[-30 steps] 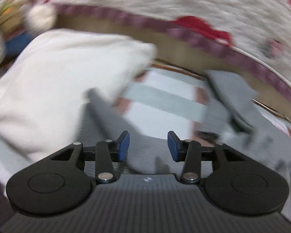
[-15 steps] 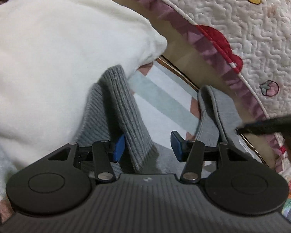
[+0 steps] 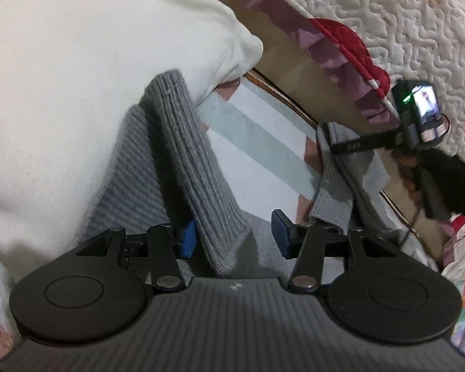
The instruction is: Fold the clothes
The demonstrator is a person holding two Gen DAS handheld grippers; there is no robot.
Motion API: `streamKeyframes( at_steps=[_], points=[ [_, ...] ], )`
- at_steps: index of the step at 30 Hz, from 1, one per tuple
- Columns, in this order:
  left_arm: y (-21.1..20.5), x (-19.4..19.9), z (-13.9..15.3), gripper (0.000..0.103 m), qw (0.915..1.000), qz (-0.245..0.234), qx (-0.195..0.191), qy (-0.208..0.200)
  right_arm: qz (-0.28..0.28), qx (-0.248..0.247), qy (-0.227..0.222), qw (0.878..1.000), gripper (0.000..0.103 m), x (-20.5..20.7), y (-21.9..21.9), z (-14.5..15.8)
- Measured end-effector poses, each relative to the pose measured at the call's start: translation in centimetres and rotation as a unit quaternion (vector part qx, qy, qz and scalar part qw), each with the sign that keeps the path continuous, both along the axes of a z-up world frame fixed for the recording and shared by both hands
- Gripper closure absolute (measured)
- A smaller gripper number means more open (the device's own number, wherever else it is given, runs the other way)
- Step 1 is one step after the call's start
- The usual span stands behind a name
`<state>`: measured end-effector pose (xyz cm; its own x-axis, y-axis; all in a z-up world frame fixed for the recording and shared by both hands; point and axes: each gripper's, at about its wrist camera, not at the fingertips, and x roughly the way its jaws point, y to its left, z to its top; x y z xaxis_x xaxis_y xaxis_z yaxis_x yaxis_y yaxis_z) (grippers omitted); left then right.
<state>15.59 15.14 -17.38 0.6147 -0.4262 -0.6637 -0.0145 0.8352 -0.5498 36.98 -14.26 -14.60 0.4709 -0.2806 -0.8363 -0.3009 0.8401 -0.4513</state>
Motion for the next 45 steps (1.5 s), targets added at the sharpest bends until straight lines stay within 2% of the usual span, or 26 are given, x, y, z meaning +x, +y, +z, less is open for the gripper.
streamKeyframes(
  at_steps=[1,2,3,6,9,11,13,15,16,18,20,22,24,25,26,28,30,31,32,34,35,39,40,42,44,45],
  points=[
    [-0.1,0.0,0.3,0.056,1.0,-0.004,-0.001,-0.001,0.006,0.0,0.008,1.0,0.074,-0.3,-0.1,-0.2],
    [-0.2,-0.1,0.5,0.056,1.0,-0.005,0.001,-0.007,0.017,0.001,0.008,1.0,0.091,-0.7,-0.2,0.2],
    [-0.2,-0.2,0.7,0.056,0.9999,-0.005,0.003,-0.011,0.024,0.002,-0.006,1.0,0.091,-1.3,-0.5,1.1],
    [-0.2,-0.3,0.5,0.056,0.9999,-0.002,0.005,-0.01,0.014,0.046,-0.069,0.996,0.092,-4.1,-2.9,6.0],
    [-0.1,-0.5,0.5,0.056,0.9999,0.007,0.008,-0.013,-0.02,0.106,-0.144,0.984,0.092,-8.9,-6.6,12.7],
    [-0.1,-0.6,0.7,0.056,0.9997,0.014,0.012,-0.019,-0.052,0.154,-0.19,0.968,0.092,-13.3,-9.3,16.9],
    [0.0,-0.8,0.9,0.056,0.9995,0.019,0.014,-0.021,-0.088,0.195,-0.248,0.945,0.092,-19.8,-11.7,20.1],
    [0.1,-0.9,1.1,0.056,0.9993,0.024,0.017,-0.024,-0.134,0.224,-0.286,0.922,0.092,-26.8,-13.9,20.7],
    [0.0,-0.9,1.1,0.055,0.9992,0.025,0.019,-0.024,-0.158,0.231,-0.287,0.916,0.092,-29.8,-15.0,19.9],
    [-0.2,-1.0,1.0,0.055,0.9992,0.025,0.023,-0.023,-0.21,0.237,-0.245,0.916,0.09,-35.4,-15.7,15.6],
    [-0.4,-1.0,1.0,0.054,0.9991,0.026,0.026,-0.022,-0.247,0.244,-0.152,0.925,0.09,-38.6,-15.9,10.1],
    [-0.6,-1.1,0.9,0.054,0.9989,0.027,0.03,-0.022,-0.267,0.257,-0.062,0.927,0.089,-40.1,-15.9,5.5],
    [-0.7,-1.2,0.9,0.054,0.9988,0.028,0.034,-0.021,-0.254,0.279,0.017,0.926,0.089,-40.0,-15.7,3.0],
    [-0.8,-1.2,0.8,0.054,0.9987,0.028,0.036,-0.021,-0.236,0.276,0.049,0.93,0.088,-39.5,-15.3,2.6],
    [-0.9,-1.2,0.8,0.054,0.9987,0.029,0.038,-0.02,-0.217,0.267,0.06,0.937,0.081,-39.1,-14.9,3.0],
    [-1.2,-1.3,0.6,0.054,0.9988,0.027,0.038,-0.018,-0.167,0.252,0.067,0.951,0.069,-38.2,-14.1,4.3],
    [-1.5,-1.3,0.1,0.054,0.999,0.024,0.036,-0.013,-0.116,0.252,0.046,0.96,0.068,-37.3,-13.4,6.7],
    [-1.6,-1.3,-0.1,0.054,0.9991,0.022,0.035,-0.012,-0.095,0.25,0.03,0.963,0.063,-37.0,-13.1,7.8],
    [-1.7,-1.3,-0.3,0.054,0.9991,0.021,0.035,-0.01,-0.075,0.246,0.013,0.966,0.05,-36.7,-12.8,8.9],
    [-2.0,-1.2,-0.7,0.053,0.9993,0.018,0.031,-0.008,-0.054,0.225,-0.017,0.973,0.037,-35.9,-12.7,10.0],
    [-2.1,-1.2,-1.0,0.053,0.9995,0.016,0.025,-0.008,-0.049,0.218,-0.028,0.974,0.037,-35.3,-12.9,10.2],
    [-2.2,-1.1,-1.7,0.047,0.9998,0.015,0.011,-0.006,-0.068,0.189,-0.033,0.979,0.037,-32.0,-13.1,7.1],
    [-2.3,-1.1,-1.8,0.047,0.9998,0.014,0.014,-0.007,-0.077,0.185,-0.031,0.979,0.037,-31.5,-13.3,6.3],
    [-3.0,-0.8,-1.6,0.047,0.9988,0.002,0.046,-0.016,-0.087,0.174,-0.03,0.98,0.037,-30.5,-13.6,4.7],
    [-3.9,-0.8,-1.1,0.058,0.9952,-0.016,0.09,-0.034,-0.108,0.173,-0.025,0.979,0.037,-29.8,-14.0,3.4],
    [-4.4,-0.9,-0.9,0.067,0.9926,-0.024,0.111,-0.044,-0.12,0.178,-0.021,0.976,0.036,-29.5,-14.2,2.7]
  ],
)
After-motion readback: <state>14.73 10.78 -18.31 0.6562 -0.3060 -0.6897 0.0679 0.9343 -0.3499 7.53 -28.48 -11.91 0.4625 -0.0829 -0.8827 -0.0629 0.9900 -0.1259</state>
